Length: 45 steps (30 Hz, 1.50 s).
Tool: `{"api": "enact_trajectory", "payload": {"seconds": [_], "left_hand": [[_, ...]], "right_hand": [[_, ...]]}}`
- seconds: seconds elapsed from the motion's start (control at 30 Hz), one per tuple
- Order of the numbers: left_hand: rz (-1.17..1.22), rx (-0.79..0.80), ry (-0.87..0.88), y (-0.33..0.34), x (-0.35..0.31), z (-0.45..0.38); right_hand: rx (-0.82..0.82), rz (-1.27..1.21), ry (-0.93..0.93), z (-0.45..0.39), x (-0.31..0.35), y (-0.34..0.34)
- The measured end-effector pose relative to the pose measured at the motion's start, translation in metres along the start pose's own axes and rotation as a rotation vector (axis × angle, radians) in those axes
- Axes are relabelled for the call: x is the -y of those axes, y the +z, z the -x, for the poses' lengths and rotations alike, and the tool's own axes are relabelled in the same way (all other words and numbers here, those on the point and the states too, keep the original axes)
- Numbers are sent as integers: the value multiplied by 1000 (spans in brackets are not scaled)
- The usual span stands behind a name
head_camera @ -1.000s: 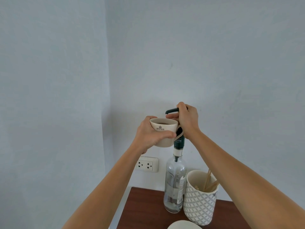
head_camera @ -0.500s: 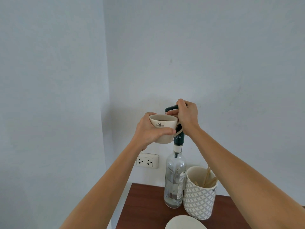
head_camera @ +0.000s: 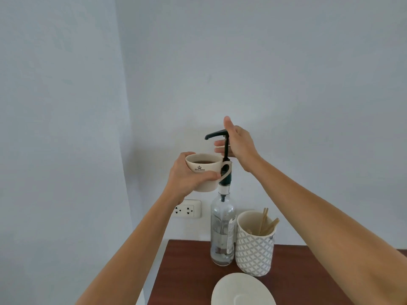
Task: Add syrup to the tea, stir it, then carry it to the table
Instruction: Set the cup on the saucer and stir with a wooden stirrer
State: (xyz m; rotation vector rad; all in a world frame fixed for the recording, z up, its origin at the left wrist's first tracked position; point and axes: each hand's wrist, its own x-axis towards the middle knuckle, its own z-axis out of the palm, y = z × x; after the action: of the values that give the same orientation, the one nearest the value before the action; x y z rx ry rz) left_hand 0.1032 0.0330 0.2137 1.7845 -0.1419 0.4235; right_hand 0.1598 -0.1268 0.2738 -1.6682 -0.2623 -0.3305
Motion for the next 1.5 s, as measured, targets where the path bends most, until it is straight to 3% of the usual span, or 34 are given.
{"api": "enact_trajectory", "payload": {"seconds": [0.2,0.37,0.57,0.67,0.87,1.0,1.13,1.3,1.4,1.5], "left_hand": [[-2,4,-12,5,28,26],[-7,0,-12,24,67,68],[-71,44,7,54,115,132],[-71,44,-2,67,133,158],[-72,44,-52,87,160,190],[-71,41,-86,95,168,201],[-73,55,-88,101,173,206],[-77,49,-55,103,175,206],[-64,55,-42,104,177,207],[-32,68,-39,105,181,208]], "right_hand": [[-168,177,-39,46,-47,-53],[-221,468,90,101,-122,-97],[-214,463,315,127,-175,-112],[-199,445,337,123,-182,-110],[-311,431,224,120,-186,-108],[-304,453,129,120,-181,-107],[-372,476,-105,123,-157,-103],[-475,274,-418,146,-104,-106],[-411,143,-459,175,-91,-105],[-241,233,-356,207,-111,-92]]}}
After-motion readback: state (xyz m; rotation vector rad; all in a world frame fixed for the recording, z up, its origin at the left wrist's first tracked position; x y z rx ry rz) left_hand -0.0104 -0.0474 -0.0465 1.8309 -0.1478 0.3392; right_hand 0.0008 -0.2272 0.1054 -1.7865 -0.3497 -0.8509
